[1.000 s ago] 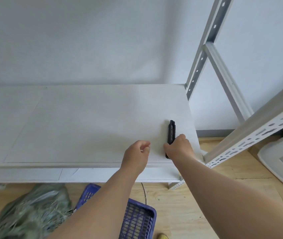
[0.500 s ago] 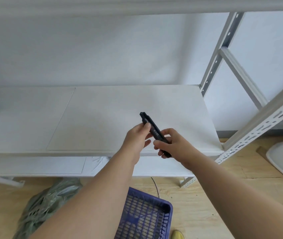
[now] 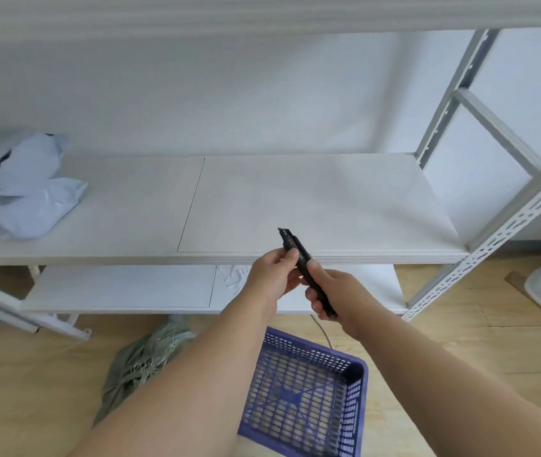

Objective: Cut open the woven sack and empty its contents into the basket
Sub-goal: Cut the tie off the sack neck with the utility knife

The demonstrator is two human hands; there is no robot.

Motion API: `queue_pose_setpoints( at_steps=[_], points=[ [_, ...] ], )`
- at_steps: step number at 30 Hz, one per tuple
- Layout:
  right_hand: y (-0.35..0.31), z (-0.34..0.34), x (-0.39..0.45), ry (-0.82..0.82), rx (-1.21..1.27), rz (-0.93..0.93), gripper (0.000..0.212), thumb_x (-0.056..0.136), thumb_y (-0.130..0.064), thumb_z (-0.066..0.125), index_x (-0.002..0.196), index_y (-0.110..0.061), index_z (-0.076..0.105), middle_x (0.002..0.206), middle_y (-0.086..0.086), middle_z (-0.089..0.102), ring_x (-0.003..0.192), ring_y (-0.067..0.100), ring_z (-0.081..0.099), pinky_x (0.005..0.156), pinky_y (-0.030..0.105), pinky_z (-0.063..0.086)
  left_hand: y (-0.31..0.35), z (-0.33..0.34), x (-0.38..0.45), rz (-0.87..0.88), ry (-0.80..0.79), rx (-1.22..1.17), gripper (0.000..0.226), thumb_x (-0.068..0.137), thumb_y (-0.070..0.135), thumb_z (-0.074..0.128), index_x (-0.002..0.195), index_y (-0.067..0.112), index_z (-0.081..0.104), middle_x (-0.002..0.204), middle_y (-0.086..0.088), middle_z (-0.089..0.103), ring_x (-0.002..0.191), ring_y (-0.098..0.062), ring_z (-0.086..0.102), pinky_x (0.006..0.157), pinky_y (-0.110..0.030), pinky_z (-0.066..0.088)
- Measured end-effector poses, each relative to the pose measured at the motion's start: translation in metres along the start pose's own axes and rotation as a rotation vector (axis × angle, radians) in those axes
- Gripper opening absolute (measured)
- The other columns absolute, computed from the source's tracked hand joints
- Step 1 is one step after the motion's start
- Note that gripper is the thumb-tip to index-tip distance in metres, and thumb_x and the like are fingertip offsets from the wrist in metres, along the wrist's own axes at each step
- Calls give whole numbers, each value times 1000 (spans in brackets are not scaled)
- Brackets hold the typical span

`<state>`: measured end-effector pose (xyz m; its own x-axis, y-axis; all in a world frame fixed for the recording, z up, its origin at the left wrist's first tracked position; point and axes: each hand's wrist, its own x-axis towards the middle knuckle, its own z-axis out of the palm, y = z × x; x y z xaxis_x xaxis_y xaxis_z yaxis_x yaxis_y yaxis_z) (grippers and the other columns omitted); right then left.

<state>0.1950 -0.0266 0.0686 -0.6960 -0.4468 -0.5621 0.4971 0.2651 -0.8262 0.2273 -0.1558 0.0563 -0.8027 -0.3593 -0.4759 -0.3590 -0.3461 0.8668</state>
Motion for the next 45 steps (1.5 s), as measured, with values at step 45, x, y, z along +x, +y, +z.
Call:
queue_pose_setpoints(
  at_steps=[45],
  points=[
    [257,275,61,-5,-305,365,23,94,-13,58,113,-21,69,81,1,60,68,14,55,62,29,48,-237,-370,-40,-495,244,670,53,96,32,58,144,17,42,140,-3,51,90,-13,56,74,-27,44]
  ],
)
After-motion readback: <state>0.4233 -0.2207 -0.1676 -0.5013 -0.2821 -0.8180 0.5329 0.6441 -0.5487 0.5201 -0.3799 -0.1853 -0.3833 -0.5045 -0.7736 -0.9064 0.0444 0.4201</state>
